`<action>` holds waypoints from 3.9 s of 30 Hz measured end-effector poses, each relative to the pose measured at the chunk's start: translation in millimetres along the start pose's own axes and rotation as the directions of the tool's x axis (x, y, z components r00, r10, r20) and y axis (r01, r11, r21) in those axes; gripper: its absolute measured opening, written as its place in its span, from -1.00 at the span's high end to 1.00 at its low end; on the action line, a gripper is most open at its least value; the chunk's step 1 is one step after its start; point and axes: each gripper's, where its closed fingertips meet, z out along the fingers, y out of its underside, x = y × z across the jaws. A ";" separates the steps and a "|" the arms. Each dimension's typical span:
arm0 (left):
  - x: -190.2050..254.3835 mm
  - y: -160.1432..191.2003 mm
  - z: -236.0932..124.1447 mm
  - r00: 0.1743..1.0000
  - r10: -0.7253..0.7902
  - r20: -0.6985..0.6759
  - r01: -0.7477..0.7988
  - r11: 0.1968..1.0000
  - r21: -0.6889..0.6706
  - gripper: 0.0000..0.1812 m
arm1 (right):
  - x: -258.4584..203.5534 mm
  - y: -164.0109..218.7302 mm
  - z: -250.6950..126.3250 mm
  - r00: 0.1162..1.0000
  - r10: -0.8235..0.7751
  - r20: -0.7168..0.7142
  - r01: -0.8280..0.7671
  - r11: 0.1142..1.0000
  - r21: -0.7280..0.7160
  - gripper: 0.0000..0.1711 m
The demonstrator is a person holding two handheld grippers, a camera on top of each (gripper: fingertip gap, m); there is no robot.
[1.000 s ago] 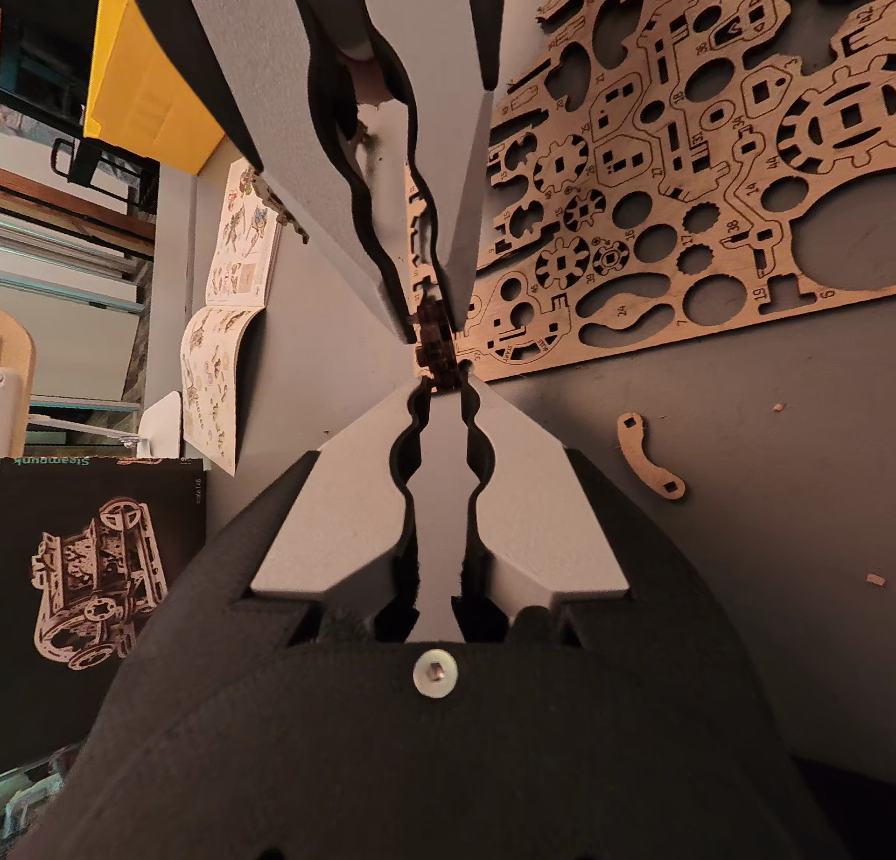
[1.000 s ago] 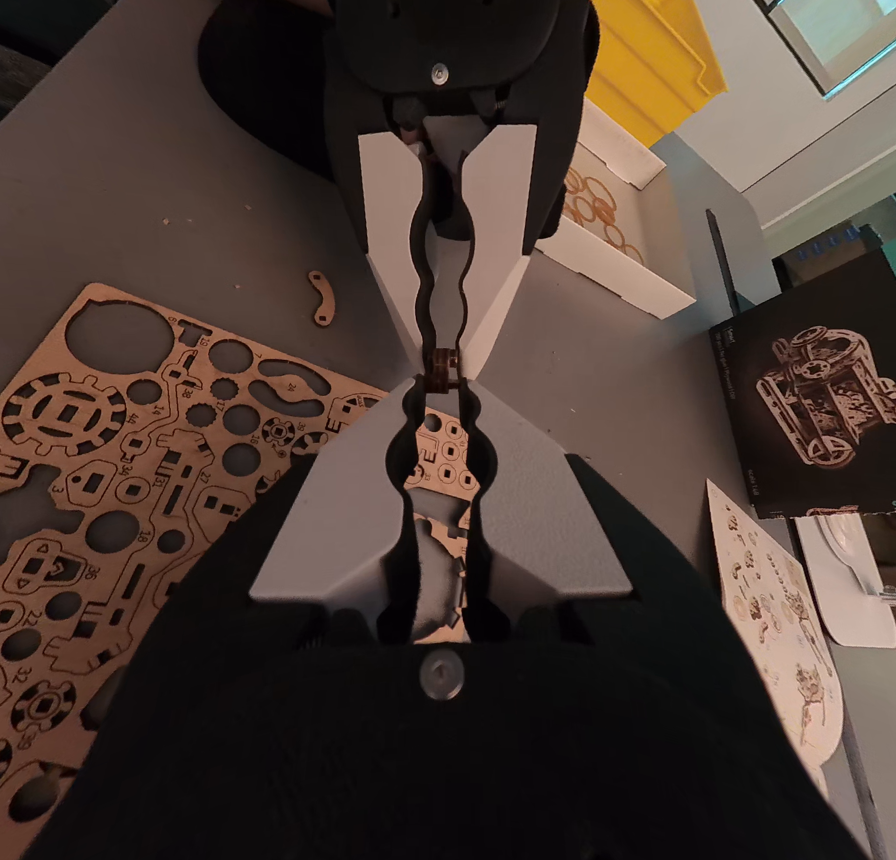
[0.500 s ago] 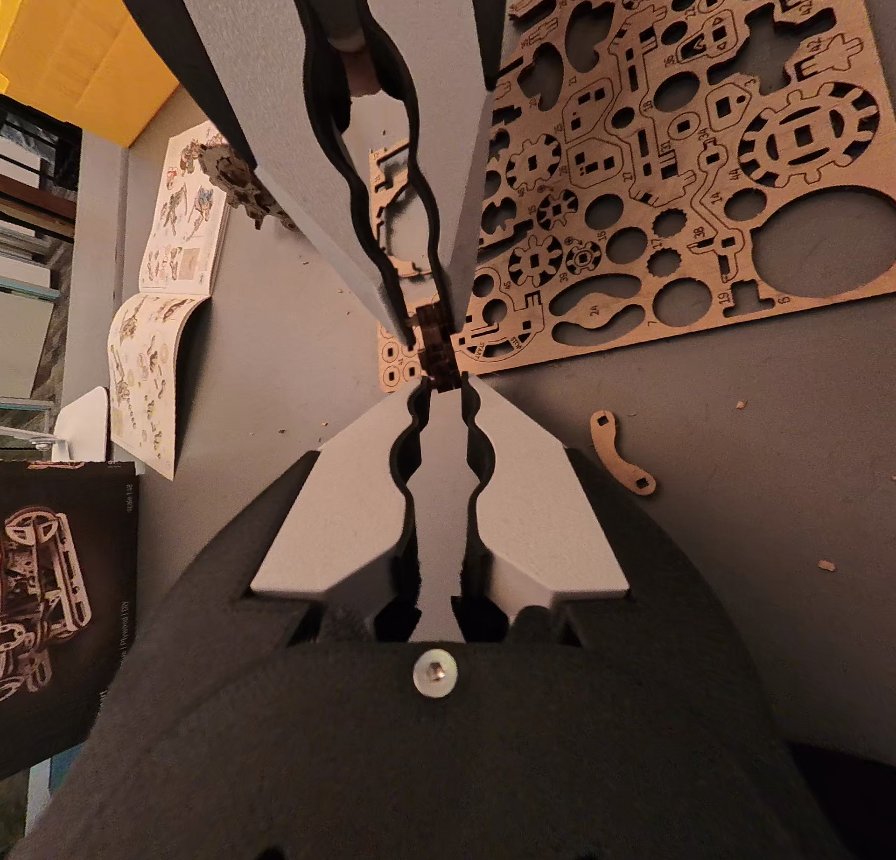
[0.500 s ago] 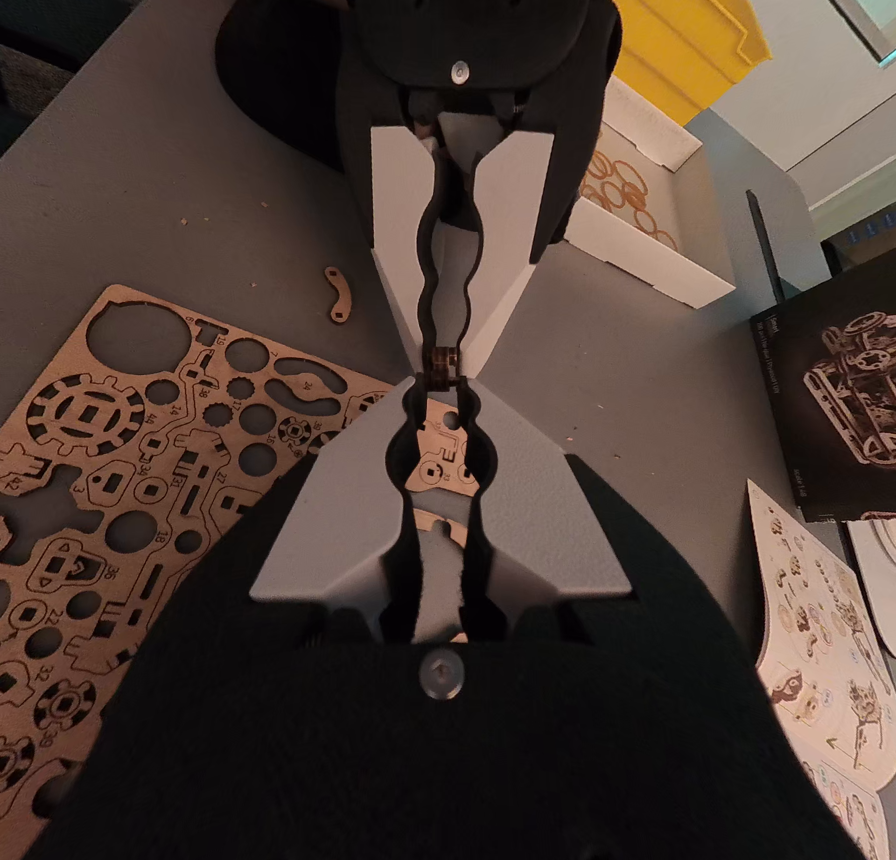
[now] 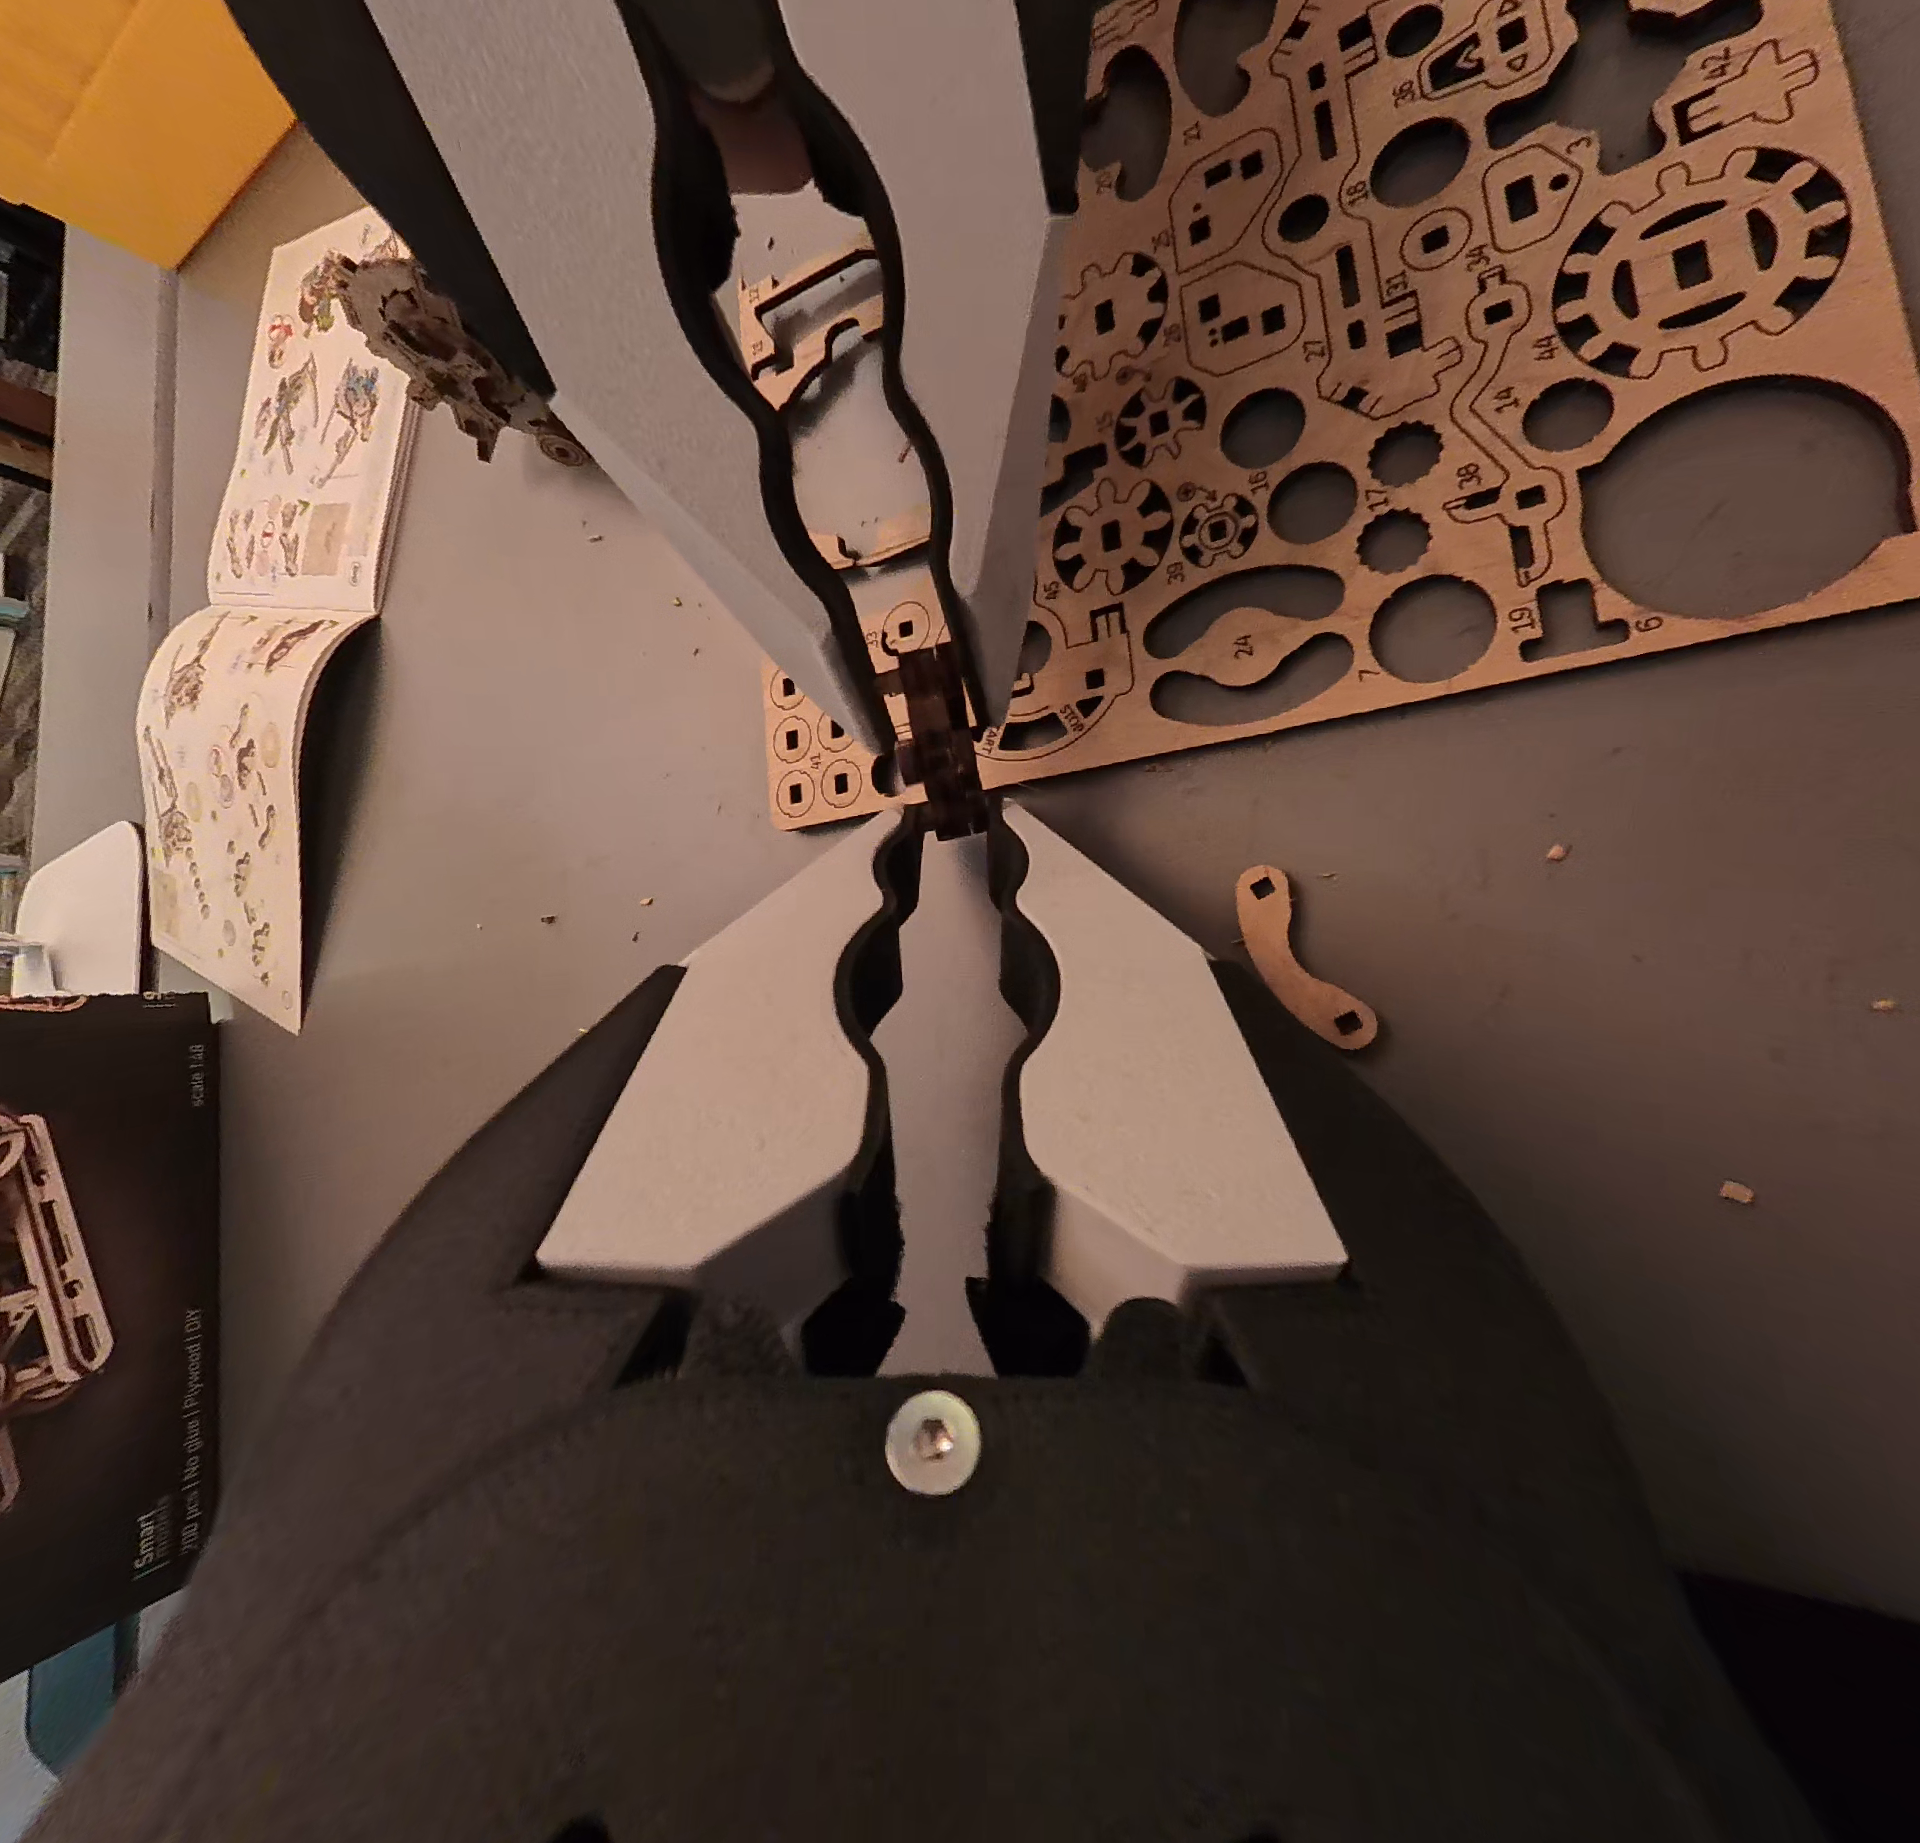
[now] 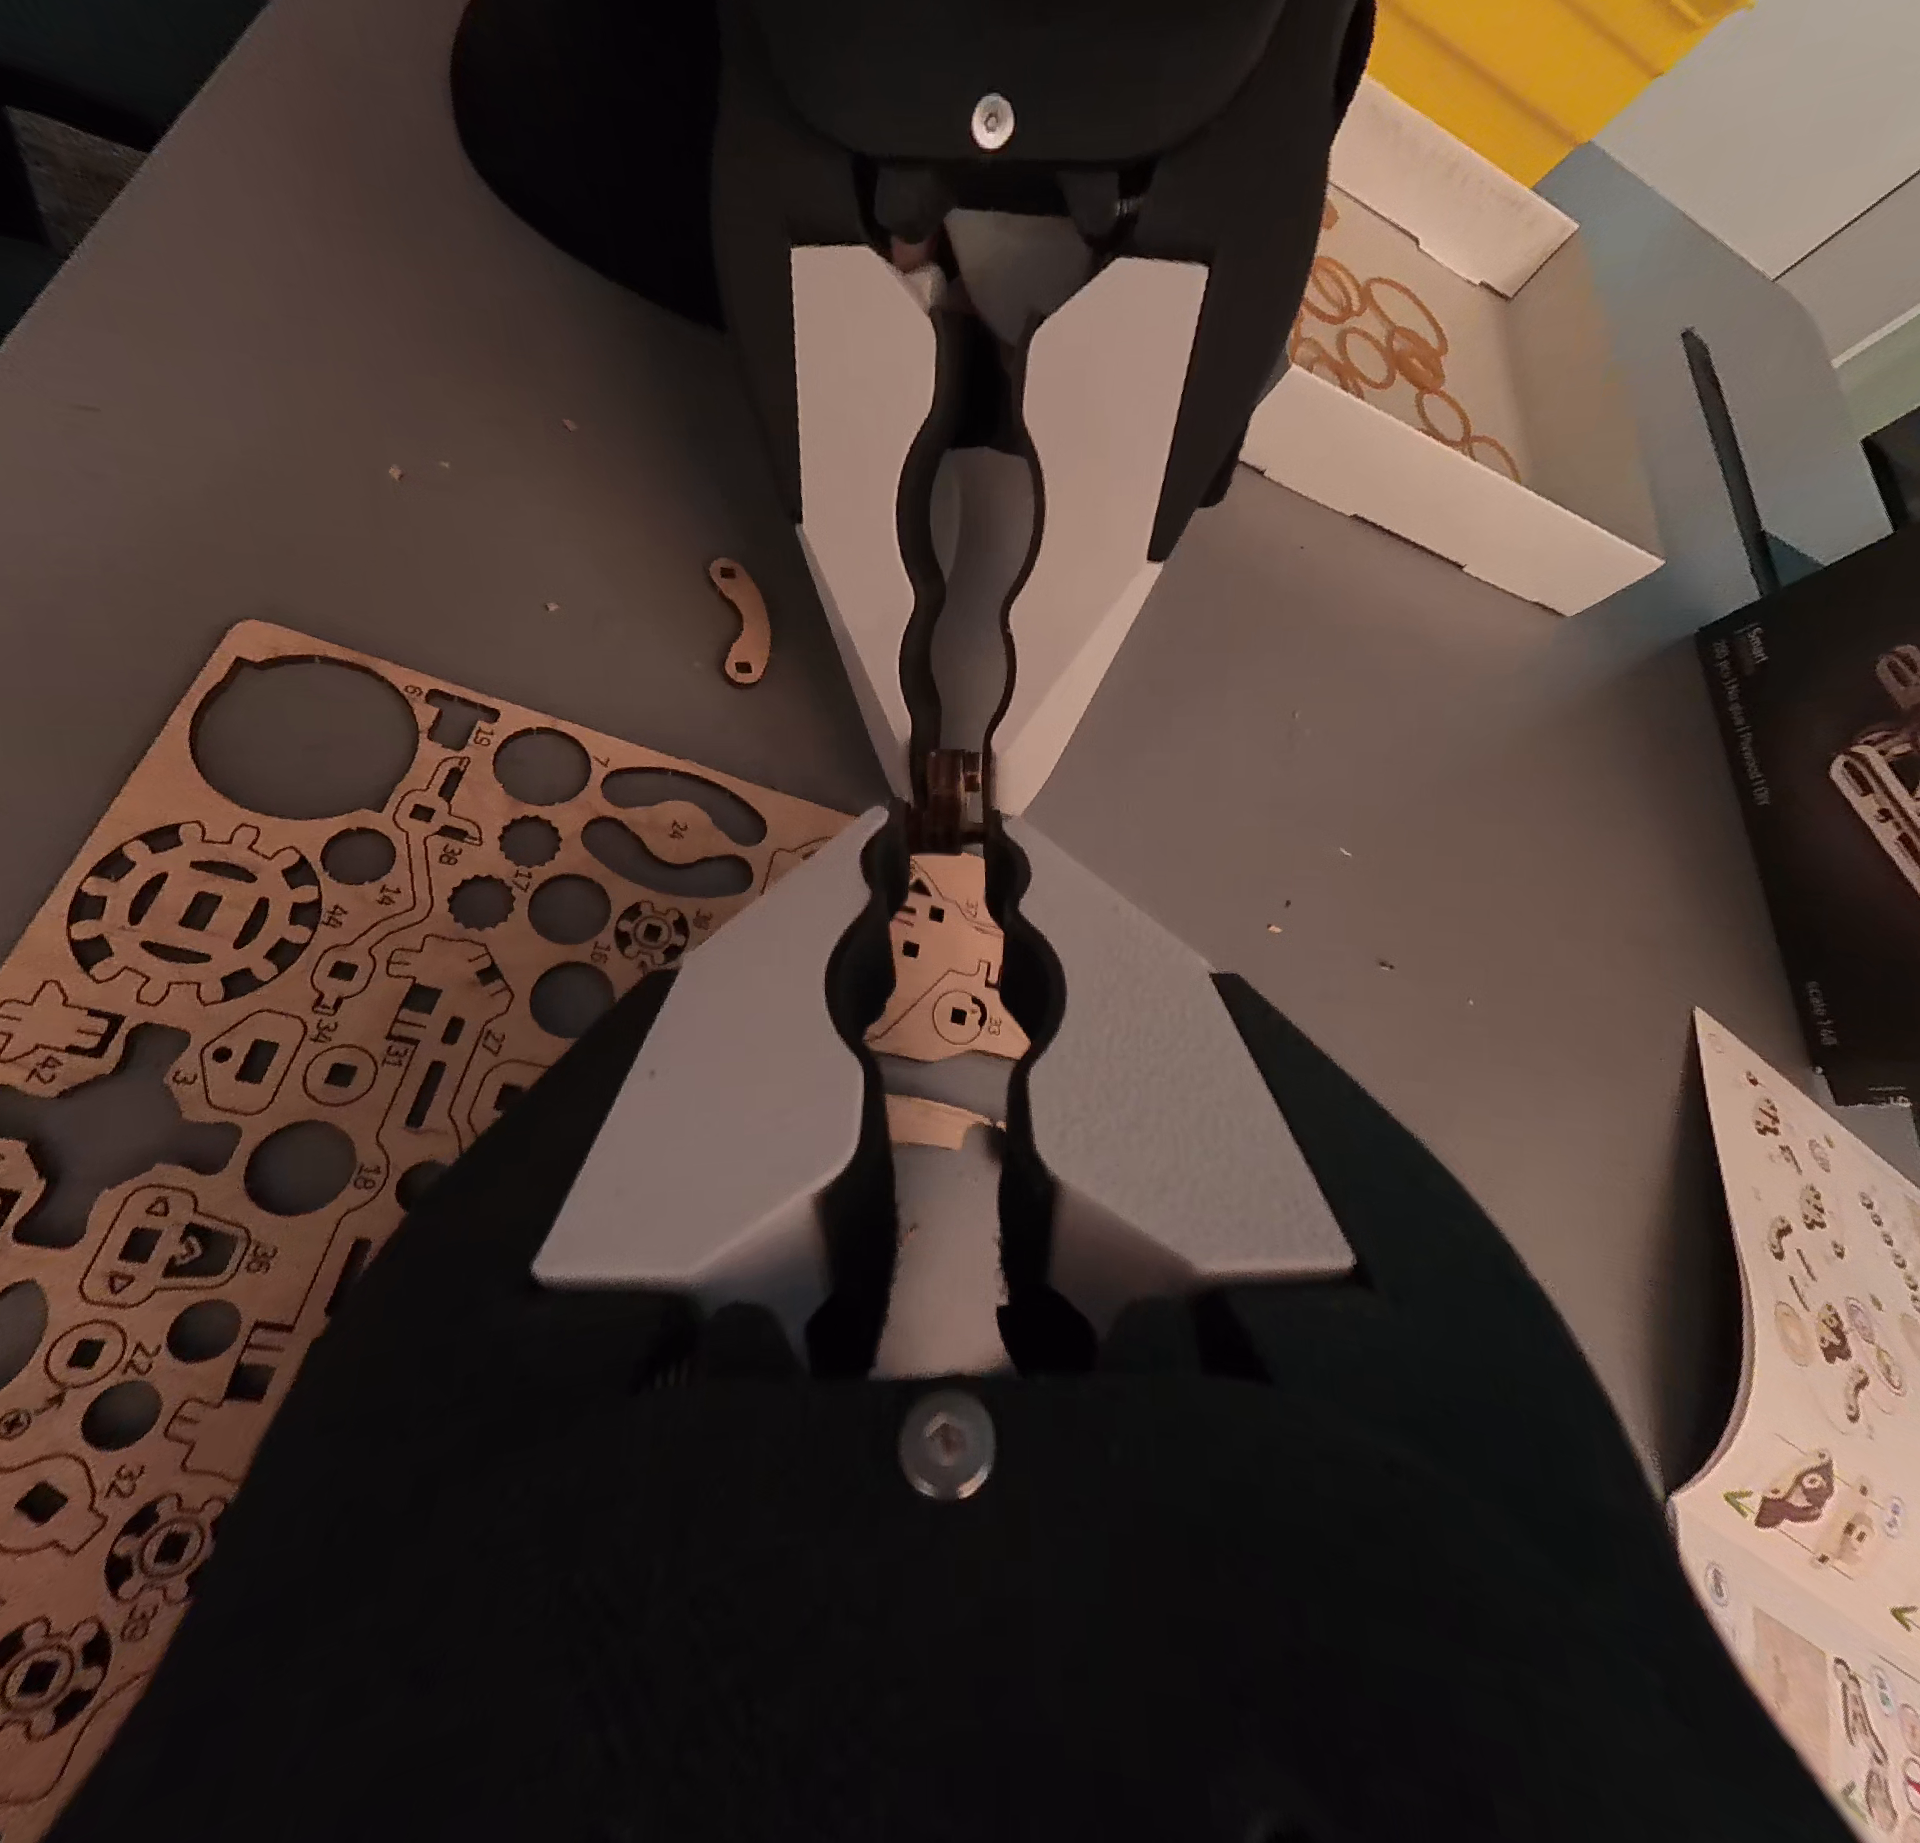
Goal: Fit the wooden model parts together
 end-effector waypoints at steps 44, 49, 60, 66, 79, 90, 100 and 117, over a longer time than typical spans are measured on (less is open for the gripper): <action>-27.5 -18.0 -19.7 0.976 -0.217 0.023 0.209 0.961 0.179 0.84 | 24.3 -20.1 -20.0 0.966 0.257 0.039 -0.258 0.935 0.244 0.86; -34.3 -24.5 -25.1 0.975 -0.214 0.058 0.196 0.954 0.225 0.88 | 30.6 -25.5 -27.0 0.962 0.271 0.029 -0.267 0.918 0.294 0.86; -34.6 -43.3 -39.7 0.892 -0.420 -0.165 0.452 0.830 0.327 0.89 | 32.3 -39.4 -35.7 0.937 0.332 0.104 -0.346 0.854 0.388 0.78; -33.5 -47.2 -39.0 0.819 -0.506 -0.270 0.572 0.757 0.317 0.89 | 35.0 -44.4 -37.4 0.923 0.369 0.112 -0.381 0.828 0.411 0.82; -48.7 -66.1 -62.0 0.579 -0.615 -0.536 0.815 0.462 0.350 0.89 | 49.3 -55.5 -54.6 0.830 0.501 0.247 -0.551 0.663 0.507 0.77; -50.7 -59.0 -54.8 0.545 -0.655 -0.523 0.838 0.445 0.315 0.89 | 60.4 -53.5 -56.2 0.720 0.615 0.321 -0.682 0.542 0.491 0.74; -48.1 -64.0 -56.5 0.605 -0.621 -0.498 0.795 0.494 0.351 0.76 | 65.9 -51.1 -60.3 0.594 0.667 0.450 -0.793 0.395 0.464 0.85; -56.1 -66.6 -62.1 0.641 -0.607 -0.470 0.767 0.484 0.421 0.88 | 55.8 -61.7 -60.3 0.752 0.564 0.341 -0.649 0.547 0.528 0.79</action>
